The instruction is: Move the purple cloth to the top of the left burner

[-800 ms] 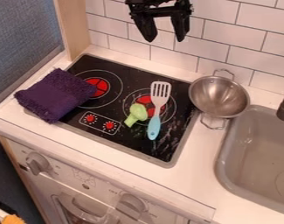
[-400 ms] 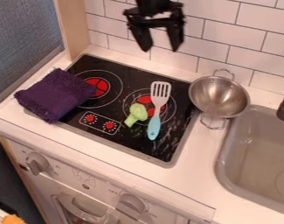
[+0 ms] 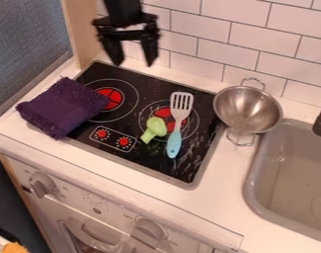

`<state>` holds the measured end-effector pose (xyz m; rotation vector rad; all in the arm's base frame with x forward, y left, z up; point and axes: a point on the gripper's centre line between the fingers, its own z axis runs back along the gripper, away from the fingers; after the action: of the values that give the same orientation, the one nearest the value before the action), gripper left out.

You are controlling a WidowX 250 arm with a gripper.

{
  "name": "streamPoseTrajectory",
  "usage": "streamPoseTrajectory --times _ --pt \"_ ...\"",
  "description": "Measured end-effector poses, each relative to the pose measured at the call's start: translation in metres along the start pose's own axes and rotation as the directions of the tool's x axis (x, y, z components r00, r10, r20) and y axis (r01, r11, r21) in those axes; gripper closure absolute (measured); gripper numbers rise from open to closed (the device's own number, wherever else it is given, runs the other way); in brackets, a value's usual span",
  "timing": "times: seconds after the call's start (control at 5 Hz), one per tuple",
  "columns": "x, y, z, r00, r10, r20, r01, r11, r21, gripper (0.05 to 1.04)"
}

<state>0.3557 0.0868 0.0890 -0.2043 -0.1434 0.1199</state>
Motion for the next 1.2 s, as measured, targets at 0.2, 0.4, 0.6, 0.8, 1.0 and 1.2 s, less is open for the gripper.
streamPoseTrajectory --times 0.2,0.4,0.6,0.8,1.0,1.2 --pt "-0.011 0.024 -0.003 1.000 0.018 0.003 -0.018 1.000 0.011 0.084" --pt "-0.024 0.052 -0.003 0.998 0.058 0.001 -0.058 0.998 0.031 0.084" --pt "-0.033 0.078 -0.003 0.995 0.100 0.014 -0.101 0.992 0.078 0.084" --pt "-0.042 0.095 -0.017 0.992 0.116 -0.040 -0.109 0.983 0.147 0.084" --pt "-0.050 0.104 -0.022 0.990 0.126 -0.059 -0.110 0.968 0.226 0.084" --pt "-0.050 0.107 -0.023 0.991 0.120 -0.053 -0.103 0.963 0.248 0.084"
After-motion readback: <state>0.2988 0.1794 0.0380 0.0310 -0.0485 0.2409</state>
